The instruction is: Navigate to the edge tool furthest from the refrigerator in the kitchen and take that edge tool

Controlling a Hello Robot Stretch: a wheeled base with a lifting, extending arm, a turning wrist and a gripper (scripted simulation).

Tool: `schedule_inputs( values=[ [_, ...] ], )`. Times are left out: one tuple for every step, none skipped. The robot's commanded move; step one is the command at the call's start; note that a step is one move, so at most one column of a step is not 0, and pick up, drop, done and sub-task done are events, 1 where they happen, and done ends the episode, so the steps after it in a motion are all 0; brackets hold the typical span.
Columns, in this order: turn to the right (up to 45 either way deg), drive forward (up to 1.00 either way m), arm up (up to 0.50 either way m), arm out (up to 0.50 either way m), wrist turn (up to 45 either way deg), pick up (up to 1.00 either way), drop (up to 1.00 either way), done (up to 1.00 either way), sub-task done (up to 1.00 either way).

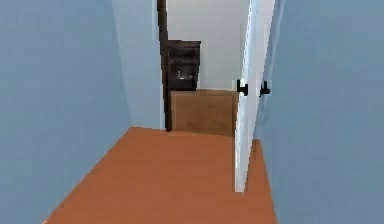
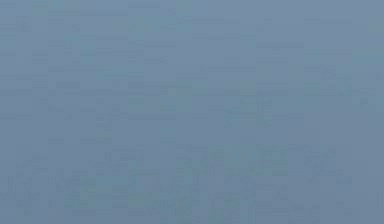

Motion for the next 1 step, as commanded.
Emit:
schedule_inputs(
  values=[
    [-3.0, 0.00, 0.00, 0.00, 0.0, 0.00, 0.00, 0.00, 0.00]
  ],
)
